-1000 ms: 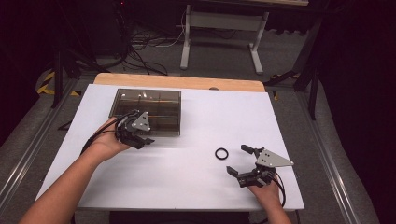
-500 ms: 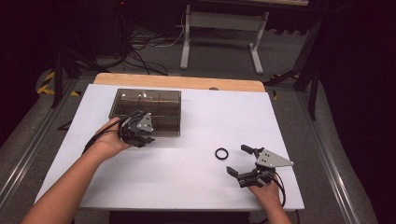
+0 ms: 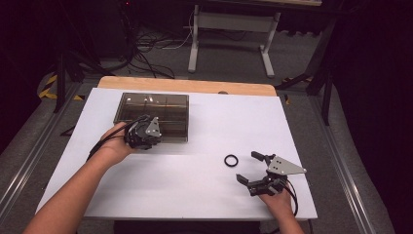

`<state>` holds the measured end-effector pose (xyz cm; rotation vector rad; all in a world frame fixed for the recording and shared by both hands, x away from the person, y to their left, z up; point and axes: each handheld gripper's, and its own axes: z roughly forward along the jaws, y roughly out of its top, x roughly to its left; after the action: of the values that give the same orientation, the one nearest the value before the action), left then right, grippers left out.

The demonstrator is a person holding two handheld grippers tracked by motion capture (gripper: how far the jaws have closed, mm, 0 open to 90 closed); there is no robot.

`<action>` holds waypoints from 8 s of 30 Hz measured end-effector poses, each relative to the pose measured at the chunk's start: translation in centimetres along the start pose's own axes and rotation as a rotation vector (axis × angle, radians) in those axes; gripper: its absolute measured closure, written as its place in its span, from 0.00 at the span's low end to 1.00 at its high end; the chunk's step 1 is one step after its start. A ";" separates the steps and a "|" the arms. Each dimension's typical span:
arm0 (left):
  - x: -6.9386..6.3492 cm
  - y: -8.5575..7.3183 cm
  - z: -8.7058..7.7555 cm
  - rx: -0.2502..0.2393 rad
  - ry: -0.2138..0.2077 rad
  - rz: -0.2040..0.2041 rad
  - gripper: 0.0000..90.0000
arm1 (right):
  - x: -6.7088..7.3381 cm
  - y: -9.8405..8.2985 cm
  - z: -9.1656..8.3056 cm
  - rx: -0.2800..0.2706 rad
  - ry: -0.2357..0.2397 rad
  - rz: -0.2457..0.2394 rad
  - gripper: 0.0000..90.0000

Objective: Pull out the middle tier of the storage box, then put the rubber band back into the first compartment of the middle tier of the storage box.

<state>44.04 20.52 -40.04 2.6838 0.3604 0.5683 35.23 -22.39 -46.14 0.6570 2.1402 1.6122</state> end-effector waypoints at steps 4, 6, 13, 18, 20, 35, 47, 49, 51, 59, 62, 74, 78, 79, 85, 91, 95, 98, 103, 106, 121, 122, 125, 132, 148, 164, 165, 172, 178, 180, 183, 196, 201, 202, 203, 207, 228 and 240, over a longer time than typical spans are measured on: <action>-0.2 0.1 -0.3 0.011 -0.009 0.004 0.76 | 0.0 0.0 0.0 0.000 0.000 0.001 0.02; -0.4 0.1 -0.4 0.016 -0.019 0.006 0.76 | 0.0 0.0 0.0 0.000 0.000 0.001 0.02; -0.7 0.0 -1.3 0.007 -0.065 -0.002 0.76 | 0.0 0.0 0.0 0.000 -0.002 0.001 0.02; -1.3 0.0 -1.7 0.018 -0.076 0.003 0.77 | 0.0 0.0 0.0 0.002 -0.003 0.003 0.02; -1.6 0.1 -1.9 0.016 -0.081 0.008 0.77 | 0.0 0.0 0.0 0.002 -0.004 0.001 0.02; -2.8 0.0 -2.3 0.031 -0.105 0.021 0.78 | 0.0 0.0 0.0 0.002 -0.011 0.005 0.02; -2.8 -0.2 -2.0 0.038 -0.123 0.018 0.78 | 0.0 0.0 0.0 0.003 -0.012 0.004 0.02; -2.8 -0.2 -2.0 0.035 -0.124 0.012 0.78 | 0.0 0.0 0.0 0.003 -0.010 0.004 0.02; -2.8 -0.2 -2.0 0.035 -0.124 0.012 0.78 | 0.0 0.0 0.0 0.002 -0.010 0.002 0.02; -2.8 -0.4 -2.2 0.018 -0.137 -0.012 0.69 | 0.0 0.0 0.0 0.001 -0.008 0.001 0.02; -2.7 -0.4 -2.6 -0.010 -0.142 -0.033 0.66 | 0.0 0.0 0.0 0.001 -0.008 0.001 0.02; -2.7 0.7 -4.8 -0.267 -0.179 -0.191 0.29 | 0.0 0.0 0.0 -0.002 -0.010 0.000 0.02; -3.0 1.4 -5.0 -0.313 -0.184 -0.217 0.23 | 0.0 0.0 0.0 -0.003 -0.009 0.001 0.02; -3.0 1.4 -5.0 -0.313 -0.184 -0.217 0.23 | 0.0 0.0 0.0 -0.003 -0.009 0.001 0.02; -3.4 2.4 -5.0 -0.361 -0.195 -0.232 0.20 | 0.0 0.0 0.0 -0.003 -0.008 0.001 0.02; -4.0 3.8 -4.4 -0.401 -0.226 -0.305 0.14 | 0.0 0.0 -0.1 -0.003 -0.012 0.003 0.02; -4.5 4.6 -4.1 -0.418 -0.227 -0.322 0.12 | 0.0 0.0 -0.1 -0.005 -0.010 0.004 0.02; -4.7 4.9 -4.0 -0.426 -0.232 -0.334 0.11 | 0.0 0.0 -0.1 -0.004 -0.011 0.004 0.02; -5.0 5.7 -3.6 -0.420 -0.213 -0.362 0.15 | 0.0 0.0 -0.1 -0.004 -0.010 0.005 0.02; -5.2 6.1 -3.3 -0.424 -0.206 -0.383 0.17 | 0.0 0.0 -0.2 -0.006 -0.011 0.006 0.02; -5.7 8.0 -2.6 -0.428 -0.204 -0.391 0.20 | 0.0 0.0 -0.2 -0.006 -0.007 0.003 0.02; -5.8 8.1 -2.5 -0.421 -0.205 -0.397 0.21 | 0.0 0.0 -0.2 -0.006 -0.007 0.001 0.02; -6.0 8.8 -2.0 -0.420 -0.201 -0.412 0.22 | 0.0 0.0 -0.2 -0.008 -0.006 0.003 0.02; -6.3 10.0 -0.3 -0.394 -0.197 -0.420 0.24 | 0.0 0.0 -0.2 -0.007 -0.003 0.003 0.02; -7.7 12.4 3.9 -0.378 -0.205 -0.456 0.31 | 0.0 0.0 -0.3 -0.007 0.002 0.006 0.02; -8.9 14.3 7.1 -0.359 -0.199 -0.442 0.41 | -0.1 0.0 -0.4 -0.008 0.004 0.007 0.02; -9.0 14.4 7.3 -0.357 -0.200 -0.440 0.42 | -0.1 0.0 -0.4 -0.008 0.004 0.006 0.02; -9.6 14.6 8.9 -0.342 -0.180 -0.436 0.45 | -0.1 0.0 -0.4 -0.008 0.006 0.007 0.02; -10.0 14.5 10.1 -0.323 -0.169 -0.448 0.49 | 0.0 0.0 -0.4 -0.006 0.009 0.004 0.02; -10.1 14.5 10.4 -0.324 -0.175 -0.453 0.53 | 0.0 0.0 -0.3 -0.008 0.013 0.001 0.02; -10.3 14.4 10.7 -0.342 -0.181 -0.466 0.57 | 0.1 0.0 -0.3 -0.005 0.012 0.004 0.02; -11.0 14.9 10.6 -0.301 -0.107 -0.422 0.96 | 0.1 -0.1 -0.3 -0.005 0.017 0.002 0.02; -11.0 15.0 10.5 -0.295 -0.104 -0.421 0.97 | 0.1 -0.1 -0.3 -0.005 0.017 0.001 0.02; -11.0 15.0 10.5 -0.295 -0.111 -0.422 0.98 | 0.1 -0.1 -0.3 -0.005 0.017 0.001 0.02; -10.9 15.0 10.5 -0.303 -0.120 -0.430 0.98 | 0.1 -0.1 -0.3 -0.005 0.018 0.002 0.02; -10.9 15.0 9.9 -0.317 -0.127 -0.423 0.98 | 0.1 0.0 -0.3 -0.006 0.016 0.002 0.02; -10.0 14.3 5.1 -0.376 -0.123 -0.406 0.98 | 0.0 -0.1 -0.3 -0.004 0.011 0.006 0.02; -10.5 13.1 1.8 -0.404 -0.114 -0.360 0.98 | 0.0 -0.1 -0.3 -0.002 0.009 0.006 0.02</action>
<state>37.69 4.83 -39.78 2.1835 0.6084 0.3338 35.07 -22.63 -46.13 0.6567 2.1445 1.6232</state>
